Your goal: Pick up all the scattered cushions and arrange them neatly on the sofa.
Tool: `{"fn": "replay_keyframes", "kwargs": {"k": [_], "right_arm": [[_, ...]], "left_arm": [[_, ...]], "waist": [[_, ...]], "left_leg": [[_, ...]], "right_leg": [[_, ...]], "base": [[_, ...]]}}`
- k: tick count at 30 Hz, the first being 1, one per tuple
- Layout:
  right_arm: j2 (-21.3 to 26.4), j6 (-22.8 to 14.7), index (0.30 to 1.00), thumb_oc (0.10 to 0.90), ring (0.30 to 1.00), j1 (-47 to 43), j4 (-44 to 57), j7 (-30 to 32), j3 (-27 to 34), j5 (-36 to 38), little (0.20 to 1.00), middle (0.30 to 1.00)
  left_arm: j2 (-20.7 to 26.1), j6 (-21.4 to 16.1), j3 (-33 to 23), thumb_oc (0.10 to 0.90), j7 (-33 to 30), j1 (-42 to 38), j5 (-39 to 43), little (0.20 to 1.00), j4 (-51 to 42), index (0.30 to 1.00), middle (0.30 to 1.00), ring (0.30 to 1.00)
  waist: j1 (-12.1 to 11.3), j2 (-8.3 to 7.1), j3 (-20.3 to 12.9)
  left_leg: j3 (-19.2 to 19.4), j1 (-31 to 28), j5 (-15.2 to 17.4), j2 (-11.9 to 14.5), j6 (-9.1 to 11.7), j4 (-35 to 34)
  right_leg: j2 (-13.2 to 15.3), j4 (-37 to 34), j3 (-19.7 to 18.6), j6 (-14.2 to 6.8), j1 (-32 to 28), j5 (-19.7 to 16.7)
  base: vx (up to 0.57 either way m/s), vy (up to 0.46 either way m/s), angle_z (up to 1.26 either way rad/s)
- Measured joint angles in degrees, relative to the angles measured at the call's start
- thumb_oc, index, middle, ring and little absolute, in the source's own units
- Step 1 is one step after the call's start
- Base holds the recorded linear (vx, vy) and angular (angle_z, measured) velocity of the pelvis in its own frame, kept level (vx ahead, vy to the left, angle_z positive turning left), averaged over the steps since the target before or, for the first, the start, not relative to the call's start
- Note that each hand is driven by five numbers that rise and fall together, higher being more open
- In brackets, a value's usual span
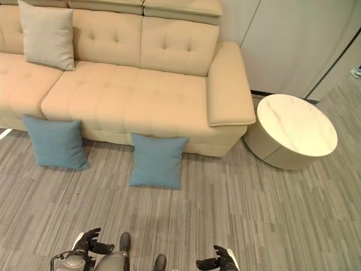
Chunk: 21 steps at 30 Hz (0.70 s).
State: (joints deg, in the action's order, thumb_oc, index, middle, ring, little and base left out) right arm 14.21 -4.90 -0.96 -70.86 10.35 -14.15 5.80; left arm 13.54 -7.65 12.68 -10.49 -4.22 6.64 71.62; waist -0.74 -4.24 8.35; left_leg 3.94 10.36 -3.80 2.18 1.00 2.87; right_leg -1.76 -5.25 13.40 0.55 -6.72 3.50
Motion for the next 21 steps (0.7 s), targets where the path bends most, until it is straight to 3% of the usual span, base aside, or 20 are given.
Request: {"fn": "replay_keyframes", "kwargs": {"k": [1,4,5,6,7,10,13,14,16,19,20,21], "right_arm": [[-0.25,0.1,0.9,0.8,0.9,0.49,-0.35,-0.02,0.04,-0.01,0.9,0.9],[-0.56,0.44,0.9,0.8,0.9,1.26,-0.43,-0.24,0.12,-0.08,0.9,0.9],[-1.07,0.44,0.9,0.8,0.9,1.32,-0.28,-0.33,0.09,-0.22,0.9,0.9],[-1.4,0.39,0.9,0.8,0.9,0.98,-0.08,-0.34,0.05,-0.24,0.9,0.9],[-1.67,0.37,0.9,0.8,0.9,0.22,0.69,-0.39,0.07,-0.23,0.9,0.9],[-0.98,-0.25,0.9,0.8,0.9,-1.93,2.73,-0.24,1.09,-0.24,0.9,0.9],[-1.53,-0.76,0.9,0.8,0.9,-2.43,3.85,-0.38,0.55,-0.27,0.9,0.9],[-1.6,-0.78,0.9,0.8,0.9,-2.75,4.09,-0.54,-0.03,-0.51,0.9,0.9],[-1.67,-0.74,0.9,0.8,0.9,-3.16,4.25,-0.91,-0.13,-0.54,0.9,0.9],[-1.72,-0.62,0.9,0.8,0.9,-2.91,4.16,-1.22,0.39,-0.47,0.9,0.9],[-1.79,-0.58,0.9,0.8,0.9,-2.78,4.12,-1.38,0.37,-0.56,0.9,0.9],[-1.68,-0.43,0.9,0.8,0.9,-2.38,3.72,-1.36,0.41,-0.72,0.9,0.9]], "left_arm": [[-0.05,0.22,0.39,0.8,0.04,0.29,-0.04,0.9,0.18,0.9,0.9,0.9],[-0.27,0.46,0.55,0.8,0.17,0.42,-0.08,0.9,-0.04,0.9,0.9,0.9],[-0.16,0.48,0.6,0.8,0.16,0.7,-0.08,0.9,-0.13,0.9,0.9,0.9],[0.06,0.53,0.6,0.8,0.18,0.67,-0.08,0.9,-0.1,0.9,0.9,0.9],[0.45,0.54,0.63,0.8,0.17,0.17,-0.08,0.9,-0.21,0.9,0.9,0.9],[1.23,0.53,0.78,0.8,0.14,-0.23,-0.07,0.9,-0.18,0.9,0.9,0.9],[1.59,0.5,0.8,0.8,0.14,-0.43,-0.09,0.9,-0.3,0.9,0.9,0.9],[1.5,0.47,1.12,0.8,0.17,-0.44,-0.27,0.9,-0.2,0.9,0.9,0.9],[1.51,0.62,1.13,0.8,0.23,-0.09,-0.77,0.9,0.04,0.9,0.9,0.9],[1.27,0.59,1.31,0.8,0.99,0.81,-1.23,0.9,0.18,0.9,0.9,0.9],[1.3,0.58,1.28,0.8,1.17,1.48,-1.24,0.9,0.26,0.9,0.9,0.9],[1.08,0.59,1.37,0.8,1.2,1.96,-1.28,0.9,0.26,0.9,0.9,0.9]], "waist": [[-0.03,-0.05,-0.28],[0.03,-0.14,-0.39],[-0.04,0.11,-0.41],[-0.02,0.14,-0.42],[-0.04,0.22,-0.34],[-0.15,0.96,0.38],[-0.03,1.16,0.69],[-0.24,1.62,0.8],[-0.03,1.15,1.0],[0.41,0.63,1.27],[0.58,0.42,1.16],[0.68,0.54,1.15]], "left_leg": [[0.16,-1.01,-1.89,-0.36,-0.69,-0.9],[0.77,-5.08,-1.6,-2.73,-2.53,-4.72],[1.28,-7.16,-1.15,-3.48,-3.71,-6.01],[1.28,-7.64,-0.68,-3.73,-4.33,-6.11],[1.32,-8.34,-0.07,-4.19,-5.18,-6.39],[1.55,-11.6,0.84,-4.14,-6.29,-7.16],[1.32,-14.03,2.23,-4.15,-6.2,-7.38],[1.09,-14.74,3.82,-3.98,-6.29,-7.92],[1.63,-15.37,3.45,-4.01,-5.37,-7.94],[1.28,-16.94,5.14,-3.46,-4.16,-7.93],[0.87,-17.82,5.75,-2.92,-3.23,-7.91],[-0.01,-18.3,5.84,-2.24,-3.11,-7.91]], "right_leg": [[0.52,0.72,-0.89,-0.71,-0.35,0.72],[3.35,6.43,-3.07,-2.66,0.75,3.13],[5.04,14.39,-4.31,-4.73,3.57,6.27],[5.63,17.71,-4.63,-5.55,5.12,7.13],[6.53,25.83,-5.95,-6.81,8.56,7.91],[8.04,37.07,-5.96,-8.14,14.1,8.59],[7.95,35.74,-5.77,-8.12,16.36,8.54],[7.66,30.69,-5.64,-7.8,18.1,8.32],[7.63,24.63,-5.67,-6.45,19.75,6.34],[7.15,17.39,-5.61,-6.36,21.85,-1.65],[6.85,14.51,-4.0,-5.85,20.16,-6.61],[5.96,12.46,-3.15,-3.03,18.4,-7.82]], "base": [[0.18,0.189,-0.16],[0.13,0.163,-0.07],[0.1,0.168,-0.11],[0.17,0.253,-0.08],[0.09,0.132,0.0],[0.12,0.079,-0.01],[0.2,0.017,0.09],[0.12,-0.016,-0.02],[0.13,-0.025,-0.05],[0.2,-0.072,0.04],[0.16,-0.075,0.12],[0.18,-0.08,0.17]]}}
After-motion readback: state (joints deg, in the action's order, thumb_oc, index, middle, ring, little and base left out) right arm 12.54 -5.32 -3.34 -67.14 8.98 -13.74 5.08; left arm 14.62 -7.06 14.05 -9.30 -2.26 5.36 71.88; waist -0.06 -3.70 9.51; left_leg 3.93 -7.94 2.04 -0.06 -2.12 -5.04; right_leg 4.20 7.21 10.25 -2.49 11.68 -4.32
